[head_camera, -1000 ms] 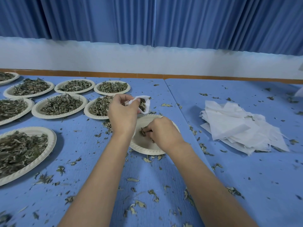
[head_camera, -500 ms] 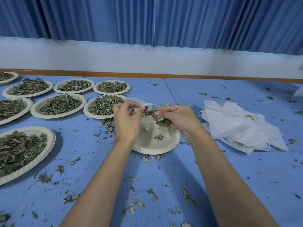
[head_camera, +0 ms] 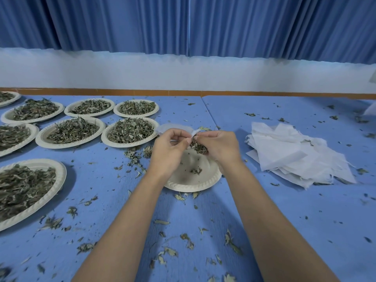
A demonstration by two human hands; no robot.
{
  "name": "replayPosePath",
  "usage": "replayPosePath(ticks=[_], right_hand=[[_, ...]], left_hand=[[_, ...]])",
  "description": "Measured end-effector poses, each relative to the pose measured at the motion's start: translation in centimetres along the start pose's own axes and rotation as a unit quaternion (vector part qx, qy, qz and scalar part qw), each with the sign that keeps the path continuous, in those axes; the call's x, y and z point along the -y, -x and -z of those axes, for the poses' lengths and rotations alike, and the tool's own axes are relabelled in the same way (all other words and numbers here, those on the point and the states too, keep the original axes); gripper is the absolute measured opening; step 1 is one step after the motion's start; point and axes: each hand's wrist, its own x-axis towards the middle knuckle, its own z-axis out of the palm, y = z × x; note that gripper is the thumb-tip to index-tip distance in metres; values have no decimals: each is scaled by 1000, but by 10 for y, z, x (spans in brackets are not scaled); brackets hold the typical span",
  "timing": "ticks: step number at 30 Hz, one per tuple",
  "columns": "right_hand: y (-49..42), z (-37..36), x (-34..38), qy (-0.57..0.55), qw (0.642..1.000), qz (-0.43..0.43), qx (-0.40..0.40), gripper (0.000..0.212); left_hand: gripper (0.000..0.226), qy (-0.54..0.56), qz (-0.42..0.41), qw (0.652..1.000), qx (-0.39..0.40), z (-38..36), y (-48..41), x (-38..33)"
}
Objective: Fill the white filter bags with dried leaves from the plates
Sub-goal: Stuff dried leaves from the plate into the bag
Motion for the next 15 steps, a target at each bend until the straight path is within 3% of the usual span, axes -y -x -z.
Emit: replayPosePath(ticks=[5, 9, 15], right_hand=[[1, -3, 0, 13, 999, 12, -29, 14], [2, -5, 0, 33, 998, 19, -51, 10], [9, -12, 2, 23, 999, 19, -41, 14]], left_hand=[[24, 3, 57, 998, 20, 1, -1, 1], [40, -11, 23, 997, 73, -5, 2, 2], [43, -51, 3, 999, 17, -6, -1, 10]])
